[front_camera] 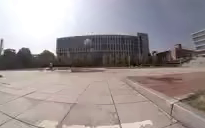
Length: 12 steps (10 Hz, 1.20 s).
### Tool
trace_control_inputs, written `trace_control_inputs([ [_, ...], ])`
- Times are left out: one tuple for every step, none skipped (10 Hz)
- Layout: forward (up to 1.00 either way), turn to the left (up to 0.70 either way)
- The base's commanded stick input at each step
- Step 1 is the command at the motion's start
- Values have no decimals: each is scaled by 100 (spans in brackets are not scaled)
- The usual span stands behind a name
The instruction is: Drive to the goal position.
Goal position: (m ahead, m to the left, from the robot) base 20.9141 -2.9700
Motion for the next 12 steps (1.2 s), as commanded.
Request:
trace_control_inputs([
  [70,0],
  [70,0],
  [70,0],
  [70,0],
  [70,0],
  [70,0],
  [70,0],
  [70,0],
  [70,0],
  [70,0],
  [70,0],
  [70,0],
])
